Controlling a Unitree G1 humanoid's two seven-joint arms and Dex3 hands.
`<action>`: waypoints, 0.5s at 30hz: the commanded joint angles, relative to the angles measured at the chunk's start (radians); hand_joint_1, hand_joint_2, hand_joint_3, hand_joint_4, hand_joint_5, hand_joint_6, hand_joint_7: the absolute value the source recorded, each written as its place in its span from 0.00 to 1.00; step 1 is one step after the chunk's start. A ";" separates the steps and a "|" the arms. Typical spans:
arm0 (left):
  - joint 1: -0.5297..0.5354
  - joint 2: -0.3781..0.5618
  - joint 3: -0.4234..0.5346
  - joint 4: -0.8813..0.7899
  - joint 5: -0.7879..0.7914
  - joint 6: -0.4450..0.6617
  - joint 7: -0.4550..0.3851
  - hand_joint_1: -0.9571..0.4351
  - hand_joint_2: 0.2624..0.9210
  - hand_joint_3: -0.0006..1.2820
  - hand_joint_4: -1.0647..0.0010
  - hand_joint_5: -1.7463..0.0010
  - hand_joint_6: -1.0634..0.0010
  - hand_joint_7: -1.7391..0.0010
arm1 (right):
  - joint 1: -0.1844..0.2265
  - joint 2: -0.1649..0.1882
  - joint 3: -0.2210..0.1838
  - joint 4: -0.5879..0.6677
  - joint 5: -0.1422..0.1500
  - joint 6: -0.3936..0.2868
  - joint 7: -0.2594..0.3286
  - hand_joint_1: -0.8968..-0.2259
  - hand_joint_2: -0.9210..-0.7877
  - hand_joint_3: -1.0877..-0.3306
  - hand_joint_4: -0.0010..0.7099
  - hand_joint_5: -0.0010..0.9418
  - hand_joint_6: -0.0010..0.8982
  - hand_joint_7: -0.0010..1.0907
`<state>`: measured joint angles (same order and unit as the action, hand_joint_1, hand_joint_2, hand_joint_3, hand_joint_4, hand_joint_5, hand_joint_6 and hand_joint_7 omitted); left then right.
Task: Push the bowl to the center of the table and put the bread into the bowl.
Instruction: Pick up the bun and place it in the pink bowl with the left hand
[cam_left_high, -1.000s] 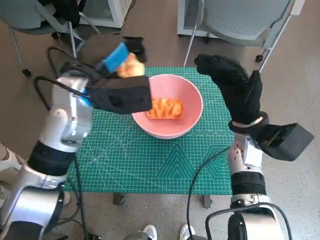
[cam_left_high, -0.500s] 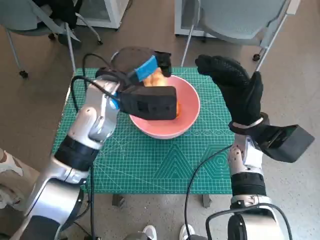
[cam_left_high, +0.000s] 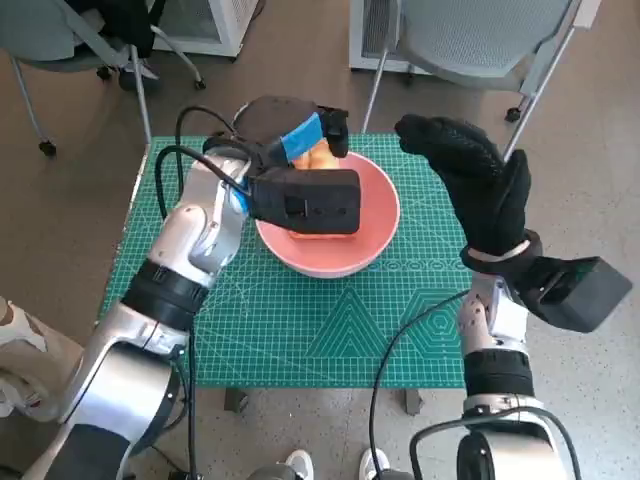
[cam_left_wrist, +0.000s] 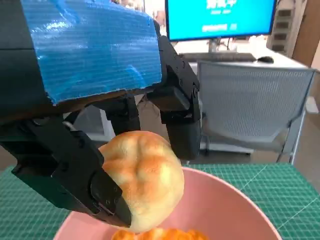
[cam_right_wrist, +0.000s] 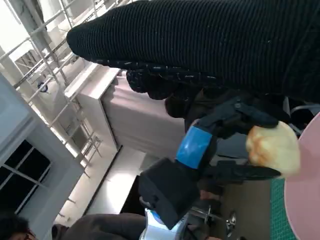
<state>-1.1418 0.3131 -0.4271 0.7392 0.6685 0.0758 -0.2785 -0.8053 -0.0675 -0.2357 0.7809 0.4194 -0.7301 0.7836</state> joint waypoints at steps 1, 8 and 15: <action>-0.050 0.006 0.009 0.020 -0.055 0.013 -0.156 0.70 0.88 0.10 0.52 0.42 0.63 0.51 | 0.024 -0.001 0.001 0.001 -0.006 0.005 -0.014 0.32 0.00 0.28 0.13 0.00 0.00 0.28; -0.060 0.033 0.009 0.041 -0.080 -0.027 -0.255 0.54 0.66 0.05 0.96 0.95 0.88 0.86 | 0.023 0.000 0.004 0.005 -0.012 -0.001 -0.023 0.32 0.00 0.28 0.12 0.00 0.00 0.27; -0.022 0.039 0.047 0.051 -0.119 -0.100 -0.200 0.40 0.67 0.03 1.00 1.00 0.90 0.92 | 0.019 -0.001 0.004 0.012 -0.017 -0.005 -0.027 0.31 0.00 0.28 0.12 0.00 0.00 0.27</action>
<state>-1.1644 0.3388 -0.4077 0.7822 0.5790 0.0116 -0.5052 -0.8053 -0.0679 -0.2336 0.7802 0.4086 -0.7343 0.7647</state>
